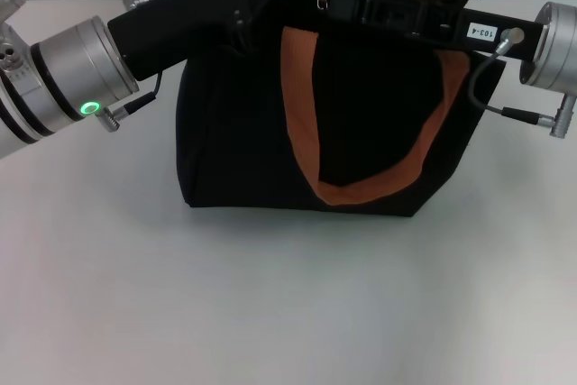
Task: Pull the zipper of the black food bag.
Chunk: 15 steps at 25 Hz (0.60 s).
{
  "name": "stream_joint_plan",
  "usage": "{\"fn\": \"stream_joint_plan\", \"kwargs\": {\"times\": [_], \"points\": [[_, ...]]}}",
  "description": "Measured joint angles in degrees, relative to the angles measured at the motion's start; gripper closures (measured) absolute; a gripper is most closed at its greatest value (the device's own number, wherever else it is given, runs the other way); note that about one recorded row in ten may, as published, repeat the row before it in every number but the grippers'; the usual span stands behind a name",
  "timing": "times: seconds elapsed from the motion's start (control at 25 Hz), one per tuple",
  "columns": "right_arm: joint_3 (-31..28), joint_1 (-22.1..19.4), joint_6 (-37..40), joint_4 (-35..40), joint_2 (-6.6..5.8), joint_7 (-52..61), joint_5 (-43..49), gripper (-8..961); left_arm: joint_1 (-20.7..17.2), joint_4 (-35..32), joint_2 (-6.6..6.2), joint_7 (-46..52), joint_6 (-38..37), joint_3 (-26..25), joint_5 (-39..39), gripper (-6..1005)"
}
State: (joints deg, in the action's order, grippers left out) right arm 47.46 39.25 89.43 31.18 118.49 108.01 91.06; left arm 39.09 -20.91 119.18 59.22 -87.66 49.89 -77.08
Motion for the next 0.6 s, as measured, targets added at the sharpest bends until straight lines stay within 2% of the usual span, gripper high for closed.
{"fn": "stream_joint_plan", "kwargs": {"times": [0.2,0.44,0.56,0.6], "points": [[-0.2,-0.1,0.6,-0.1,-0.17,0.3,-0.2,956,-0.1,0.2,0.00,-0.5,0.2,0.0,0.3,885],[-0.2,-0.1,-0.2,-0.1,-0.02,-1.4,-0.2,953,0.0,0.5,0.00,-0.5,0.2,0.0,0.4,883],[-0.3,-0.7,0.5,0.0,0.35,-6.0,-0.3,936,0.0,0.5,0.00,-0.5,0.2,0.0,0.4,882],[-0.5,-1.5,1.8,0.0,0.57,-10.8,-1.2,921,0.0,0.6,0.00,-0.5,0.2,0.0,0.4,882]]}}
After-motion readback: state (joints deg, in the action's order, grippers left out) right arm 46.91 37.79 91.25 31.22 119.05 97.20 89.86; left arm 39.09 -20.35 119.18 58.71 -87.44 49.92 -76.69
